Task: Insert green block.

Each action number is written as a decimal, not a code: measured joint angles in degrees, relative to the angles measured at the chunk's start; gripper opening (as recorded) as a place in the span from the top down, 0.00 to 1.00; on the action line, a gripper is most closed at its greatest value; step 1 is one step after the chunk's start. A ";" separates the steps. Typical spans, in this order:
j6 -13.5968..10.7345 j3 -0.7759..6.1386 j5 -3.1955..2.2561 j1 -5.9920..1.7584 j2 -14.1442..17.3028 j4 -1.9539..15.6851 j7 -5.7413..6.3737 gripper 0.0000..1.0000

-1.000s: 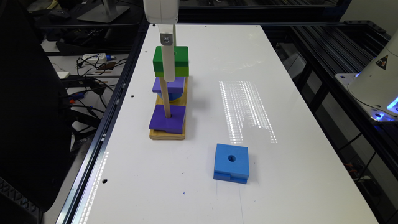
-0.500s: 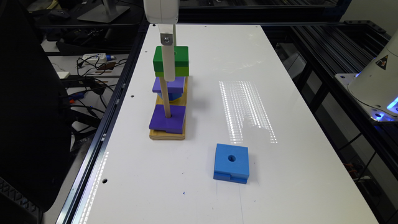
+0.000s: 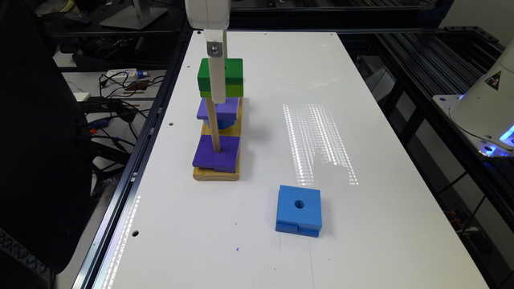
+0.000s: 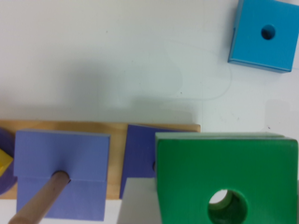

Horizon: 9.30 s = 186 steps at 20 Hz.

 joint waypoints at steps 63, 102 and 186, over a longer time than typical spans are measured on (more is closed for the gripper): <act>0.01 0.18 0.14 -0.72 -4.37 -5.68 -0.59 1.00; 1.58 0.53 0.15 -1.21 -1.90 -2.36 -0.79 1.00; 2.69 0.54 0.05 -1.97 -0.45 -1.77 -1.22 1.00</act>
